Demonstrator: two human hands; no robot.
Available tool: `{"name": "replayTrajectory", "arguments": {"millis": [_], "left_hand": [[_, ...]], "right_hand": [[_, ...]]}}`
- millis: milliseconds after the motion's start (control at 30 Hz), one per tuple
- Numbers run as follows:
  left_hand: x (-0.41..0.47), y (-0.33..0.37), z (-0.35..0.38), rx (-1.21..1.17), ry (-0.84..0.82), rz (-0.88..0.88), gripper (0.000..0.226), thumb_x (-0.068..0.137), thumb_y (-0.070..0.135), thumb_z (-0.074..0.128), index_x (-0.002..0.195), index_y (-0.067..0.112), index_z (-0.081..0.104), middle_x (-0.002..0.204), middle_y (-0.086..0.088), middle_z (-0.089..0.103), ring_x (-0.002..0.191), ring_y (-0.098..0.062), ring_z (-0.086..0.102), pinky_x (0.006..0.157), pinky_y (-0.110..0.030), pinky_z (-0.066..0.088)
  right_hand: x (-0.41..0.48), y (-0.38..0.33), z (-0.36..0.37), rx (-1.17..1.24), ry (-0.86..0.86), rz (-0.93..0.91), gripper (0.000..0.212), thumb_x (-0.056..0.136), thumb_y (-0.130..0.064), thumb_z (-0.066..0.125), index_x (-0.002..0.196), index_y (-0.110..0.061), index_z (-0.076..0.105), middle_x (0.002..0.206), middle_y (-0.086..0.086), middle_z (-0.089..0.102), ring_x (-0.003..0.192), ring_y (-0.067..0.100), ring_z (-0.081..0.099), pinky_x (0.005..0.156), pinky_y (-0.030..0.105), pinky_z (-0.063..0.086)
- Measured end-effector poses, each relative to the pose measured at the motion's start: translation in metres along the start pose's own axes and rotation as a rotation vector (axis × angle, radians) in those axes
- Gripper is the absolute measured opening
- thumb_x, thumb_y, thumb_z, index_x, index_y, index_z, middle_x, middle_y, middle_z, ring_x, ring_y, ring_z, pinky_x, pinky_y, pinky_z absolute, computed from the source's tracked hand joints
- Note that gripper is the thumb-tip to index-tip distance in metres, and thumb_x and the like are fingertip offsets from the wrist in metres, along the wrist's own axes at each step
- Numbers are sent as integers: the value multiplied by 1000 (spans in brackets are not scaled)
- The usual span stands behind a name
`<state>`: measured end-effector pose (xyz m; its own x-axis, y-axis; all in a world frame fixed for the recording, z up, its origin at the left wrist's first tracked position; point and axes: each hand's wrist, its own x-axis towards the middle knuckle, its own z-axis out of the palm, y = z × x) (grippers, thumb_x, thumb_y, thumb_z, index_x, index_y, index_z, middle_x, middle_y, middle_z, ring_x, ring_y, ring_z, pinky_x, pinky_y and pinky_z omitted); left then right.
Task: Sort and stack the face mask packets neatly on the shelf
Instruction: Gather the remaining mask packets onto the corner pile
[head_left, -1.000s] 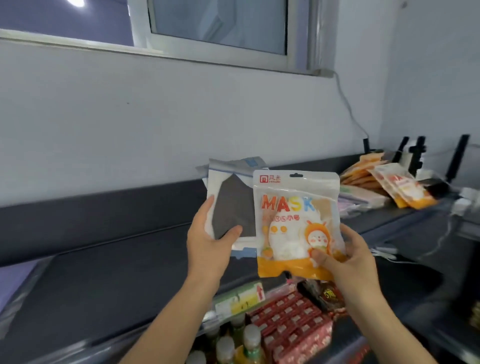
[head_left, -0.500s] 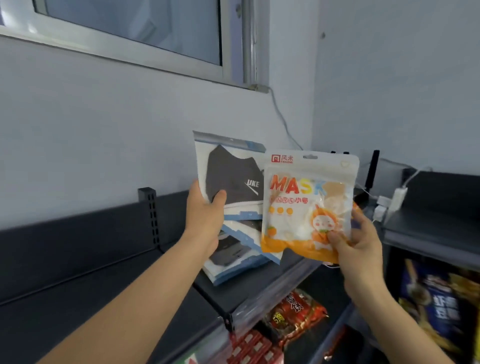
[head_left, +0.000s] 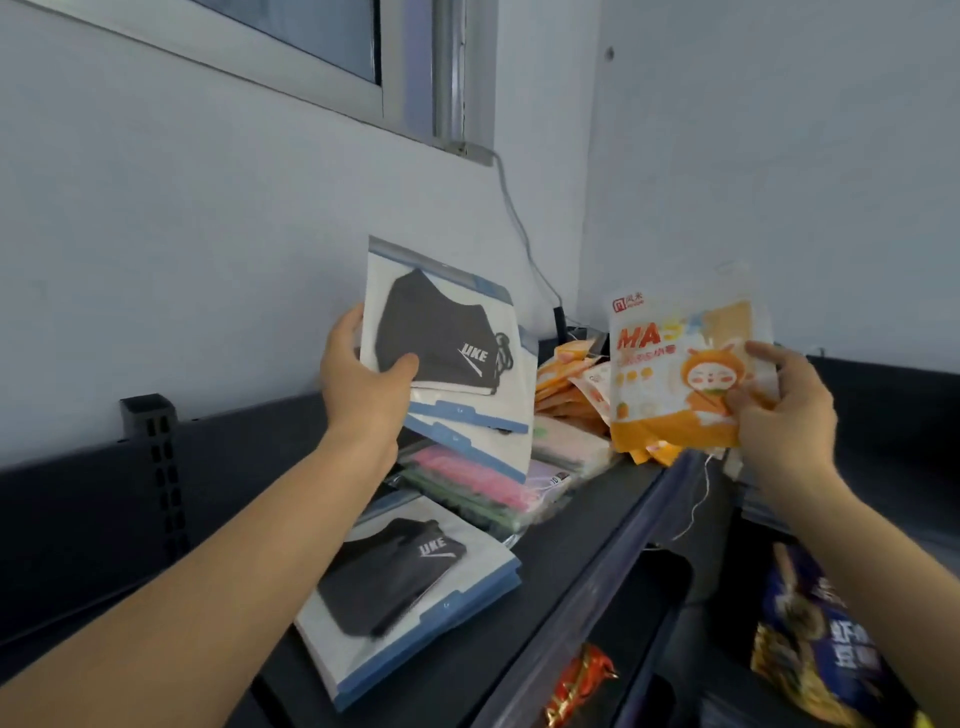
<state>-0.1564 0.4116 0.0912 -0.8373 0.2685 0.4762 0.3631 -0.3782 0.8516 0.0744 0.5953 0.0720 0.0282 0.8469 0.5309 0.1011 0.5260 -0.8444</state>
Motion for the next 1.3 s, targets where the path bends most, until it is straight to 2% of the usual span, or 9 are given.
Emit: {"name": "replayTrajectory", "arguments": {"millis": [167, 400, 533, 700, 800, 967, 1067, 1167, 1300], "left_hand": [[9, -18, 33, 43, 18, 29, 62, 85, -2, 57, 138, 27, 42, 127, 6, 55, 111, -14, 56, 100, -29, 45], [19, -46, 96, 61, 149, -26, 57, 82, 7, 45, 135, 29, 42, 127, -5, 56, 105, -23, 58, 97, -45, 48], [21, -62, 129, -33, 218, -182, 66, 91, 3, 33, 141, 44, 26, 124, 7, 50, 91, -16, 56, 81, -41, 53], [12, -90, 153, -11, 235, -315, 57, 95, -5, 29, 141, 28, 40, 135, 2, 47, 93, -16, 58, 63, -32, 53], [11, -102, 164, 34, 244, -358, 51, 96, -2, 32, 142, 21, 37, 141, -1, 44, 108, -24, 56, 73, -35, 53], [7, -111, 186, 91, 234, -345, 49, 97, 0, 34, 144, 17, 35, 142, -1, 42, 110, -25, 53, 87, -42, 51], [7, -114, 194, 104, 212, -336, 48, 98, 2, 35, 144, 16, 35, 136, 0, 43, 101, -21, 52, 83, -38, 50], [8, -114, 197, 135, 204, -315, 47, 99, 3, 36, 144, 17, 35, 131, 1, 44, 99, -21, 52, 83, -36, 49], [10, -113, 193, 137, 200, -306, 47, 99, 4, 36, 144, 17, 35, 136, 0, 43, 100, -21, 51, 85, -36, 48]], "right_hand": [[63, 28, 2, -45, -44, 0, 45, 89, 4, 52, 119, -29, 59, 108, 1, 58, 73, 13, 58, 64, 29, 49], [149, 62, 30, 84, -213, 47, 42, 91, 4, 49, 115, -28, 60, 94, -3, 62, 91, 31, 66, 82, 53, 55], [193, 75, 46, 175, -350, 30, 38, 91, 1, 52, 116, -27, 61, 118, 8, 60, 97, 26, 64, 79, 37, 57], [231, 91, 67, 177, -510, 24, 37, 90, 1, 53, 115, -24, 61, 120, 13, 59, 98, 30, 64, 79, 39, 56], [239, 112, 70, 91, -579, 48, 32, 93, 1, 50, 113, -21, 62, 114, 9, 58, 90, 22, 60, 63, 23, 49], [241, 174, 72, -165, -705, 156, 29, 91, -6, 57, 120, -5, 61, 114, 13, 60, 80, 20, 59, 60, 24, 53], [235, 195, 74, -383, -862, 155, 63, 82, -38, 69, 134, -7, 49, 124, 10, 56, 105, 25, 58, 87, 30, 51], [230, 204, 81, -686, -901, 54, 108, 58, -74, 67, 145, -21, 31, 145, 13, 34, 129, 34, 37, 107, 42, 35], [219, 205, 83, -744, -841, 52, 107, 62, -70, 69, 148, -31, 19, 157, 10, -3, 141, 39, 7, 112, 51, 19]]}}
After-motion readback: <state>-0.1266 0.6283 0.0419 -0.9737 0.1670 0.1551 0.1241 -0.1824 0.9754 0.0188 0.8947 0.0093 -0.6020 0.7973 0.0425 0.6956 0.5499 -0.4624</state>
